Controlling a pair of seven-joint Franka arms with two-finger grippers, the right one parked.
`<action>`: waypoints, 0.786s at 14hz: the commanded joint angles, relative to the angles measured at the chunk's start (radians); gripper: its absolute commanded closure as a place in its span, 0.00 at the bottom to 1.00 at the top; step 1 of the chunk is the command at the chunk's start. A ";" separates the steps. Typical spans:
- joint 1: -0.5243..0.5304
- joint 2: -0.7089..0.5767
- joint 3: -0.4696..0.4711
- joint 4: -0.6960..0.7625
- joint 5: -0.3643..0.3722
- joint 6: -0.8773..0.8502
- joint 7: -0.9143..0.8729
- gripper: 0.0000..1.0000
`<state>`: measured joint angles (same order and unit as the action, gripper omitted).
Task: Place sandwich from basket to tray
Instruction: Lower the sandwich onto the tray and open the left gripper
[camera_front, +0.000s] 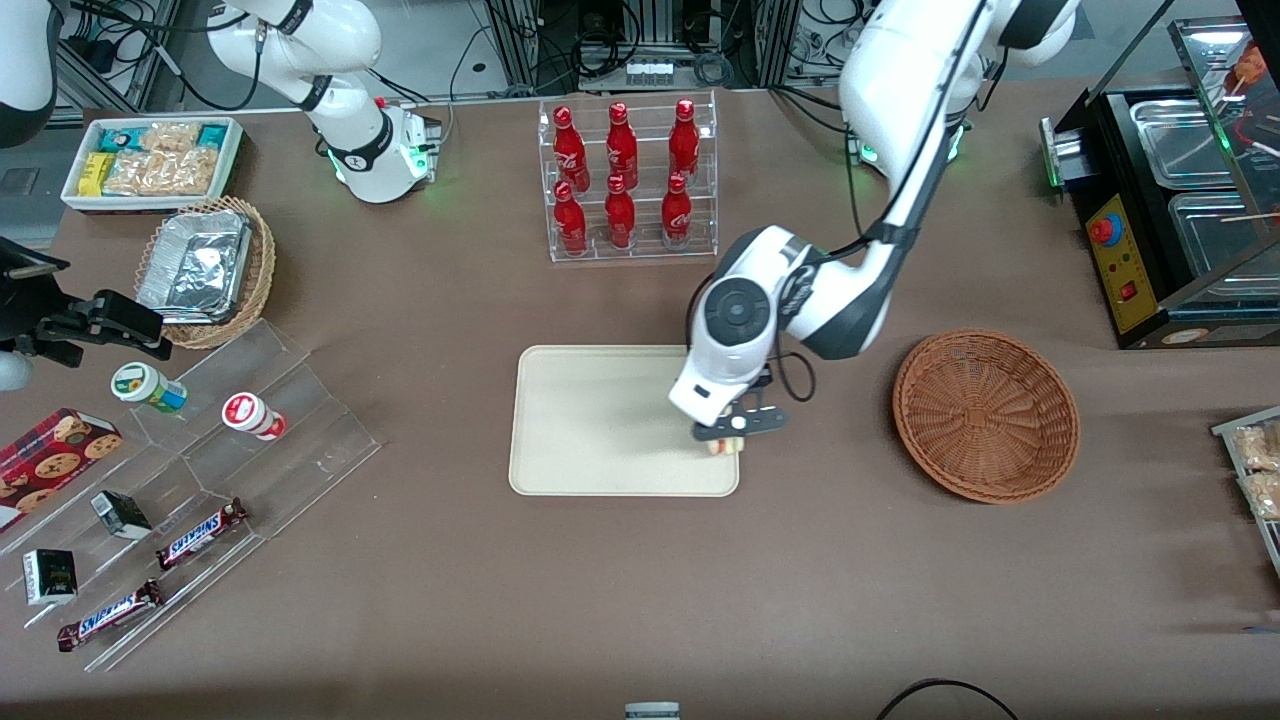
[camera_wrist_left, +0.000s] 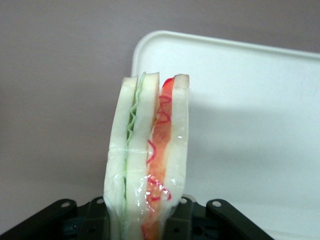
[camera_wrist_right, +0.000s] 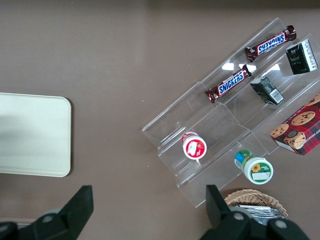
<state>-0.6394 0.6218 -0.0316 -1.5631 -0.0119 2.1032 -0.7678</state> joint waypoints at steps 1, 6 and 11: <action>-0.026 0.064 0.013 0.040 -0.016 0.043 0.042 0.70; -0.023 0.136 -0.024 0.041 -0.048 0.156 0.044 0.67; -0.026 0.141 -0.024 0.041 -0.048 0.155 0.047 0.60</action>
<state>-0.6550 0.7513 -0.0626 -1.5479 -0.0456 2.2621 -0.7393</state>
